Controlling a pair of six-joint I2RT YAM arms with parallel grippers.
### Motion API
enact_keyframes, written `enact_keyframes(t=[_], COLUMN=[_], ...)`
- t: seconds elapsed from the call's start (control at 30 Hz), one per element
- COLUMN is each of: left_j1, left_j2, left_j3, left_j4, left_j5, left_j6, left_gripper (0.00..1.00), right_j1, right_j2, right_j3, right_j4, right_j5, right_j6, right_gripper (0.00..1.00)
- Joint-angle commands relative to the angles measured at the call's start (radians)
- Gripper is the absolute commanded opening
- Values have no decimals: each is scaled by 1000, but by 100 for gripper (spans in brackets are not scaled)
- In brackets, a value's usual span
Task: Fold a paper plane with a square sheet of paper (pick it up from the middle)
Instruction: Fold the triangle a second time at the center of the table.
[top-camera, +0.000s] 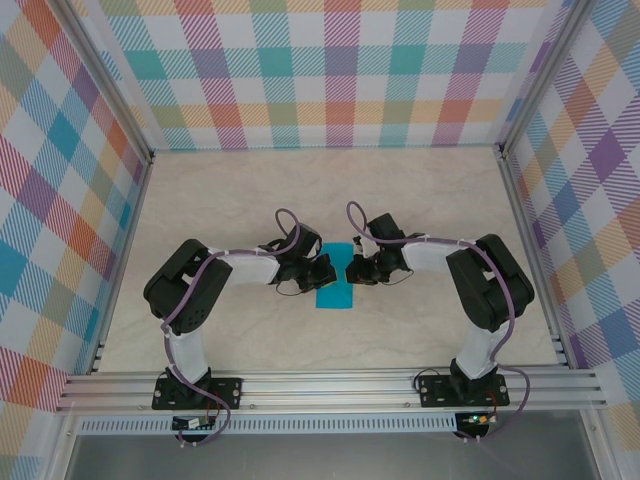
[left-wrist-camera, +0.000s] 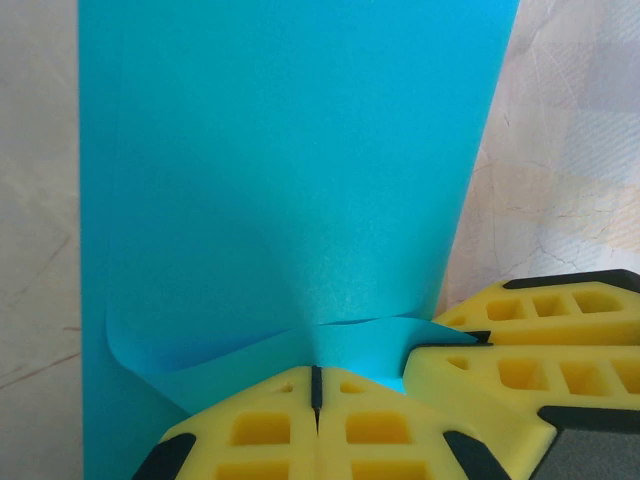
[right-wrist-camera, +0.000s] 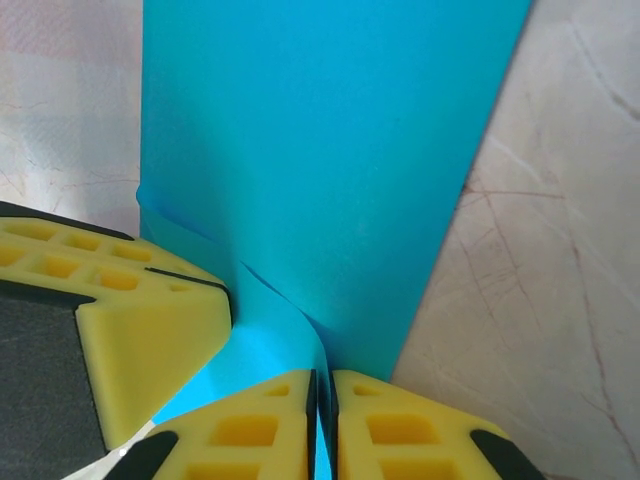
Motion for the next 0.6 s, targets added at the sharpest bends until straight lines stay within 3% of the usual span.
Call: enact_keyframes(t=[0.0, 0.13, 0.27, 0.43, 0.57], left_j1=[-15, -16, -17, -17, -17], left_j2=[36, 34, 34, 32, 32], left_j3=[-30, -27, -22, -19, -18], left_j4=[-50, -54, -55, -55, -54], left_j5=[-32, -33, -31, -32, -30], left_j6=[2, 4, 5, 7, 5], left_gripper=[0, 0, 0, 0, 0], right_j1=[-6, -9, -9, -1, 42], right_j2=[-47, -167, -255, -279, -239], right_j3=[17, -6, -70, -155, -161], right_j4=[-37, -65, -13, 111, 132], right_j5=[8, 42, -32, -159, -166], right_j6=[-10, 27, 94, 207, 250], right_gripper=[16, 23, 27, 18, 15])
